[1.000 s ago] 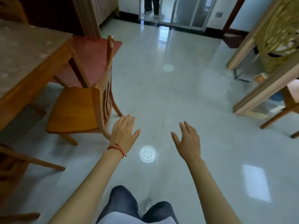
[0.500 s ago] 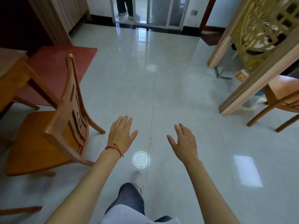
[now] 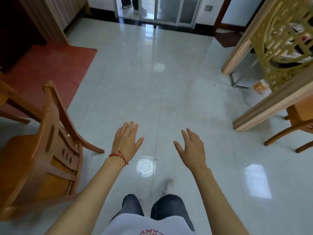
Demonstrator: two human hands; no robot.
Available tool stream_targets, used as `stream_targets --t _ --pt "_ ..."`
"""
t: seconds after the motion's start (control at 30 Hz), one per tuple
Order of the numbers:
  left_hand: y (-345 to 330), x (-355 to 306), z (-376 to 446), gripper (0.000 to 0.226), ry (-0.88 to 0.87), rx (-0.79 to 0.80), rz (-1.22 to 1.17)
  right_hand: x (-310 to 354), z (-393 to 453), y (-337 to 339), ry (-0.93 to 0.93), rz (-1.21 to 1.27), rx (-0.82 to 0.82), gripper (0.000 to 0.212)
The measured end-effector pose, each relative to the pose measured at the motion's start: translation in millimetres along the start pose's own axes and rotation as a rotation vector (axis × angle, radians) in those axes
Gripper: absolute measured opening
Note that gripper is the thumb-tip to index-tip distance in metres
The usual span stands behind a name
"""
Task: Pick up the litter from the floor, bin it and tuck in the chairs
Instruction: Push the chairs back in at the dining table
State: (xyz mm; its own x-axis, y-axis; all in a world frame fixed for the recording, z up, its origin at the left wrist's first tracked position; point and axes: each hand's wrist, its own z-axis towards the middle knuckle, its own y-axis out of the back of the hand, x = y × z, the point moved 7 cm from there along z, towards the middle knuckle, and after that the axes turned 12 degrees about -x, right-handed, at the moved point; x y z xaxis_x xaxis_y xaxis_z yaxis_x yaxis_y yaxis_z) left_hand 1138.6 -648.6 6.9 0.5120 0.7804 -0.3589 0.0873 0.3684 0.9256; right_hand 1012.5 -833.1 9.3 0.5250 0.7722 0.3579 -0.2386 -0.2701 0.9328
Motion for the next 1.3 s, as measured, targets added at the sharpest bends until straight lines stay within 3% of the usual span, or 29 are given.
stream_targets --t 0.23,0.6,0.9,1.3 --pt "-16 4 70 0.057 0.143 -0.048 0.019 2 108 -14 0.138 0.007 0.058 0.058" --pt "-13 27 109 0.059 0.605 -0.184 0.052 61 242 -31 0.536 0.008 0.28 0.059" --pt "21 64 37 0.057 0.948 -0.352 0.081 169 215 -76 0.902 0.043 0.45 0.06" --pt "54 111 -42 0.061 1.277 -0.477 0.119 289 139 -102 1.307 0.038 0.525 0.061"
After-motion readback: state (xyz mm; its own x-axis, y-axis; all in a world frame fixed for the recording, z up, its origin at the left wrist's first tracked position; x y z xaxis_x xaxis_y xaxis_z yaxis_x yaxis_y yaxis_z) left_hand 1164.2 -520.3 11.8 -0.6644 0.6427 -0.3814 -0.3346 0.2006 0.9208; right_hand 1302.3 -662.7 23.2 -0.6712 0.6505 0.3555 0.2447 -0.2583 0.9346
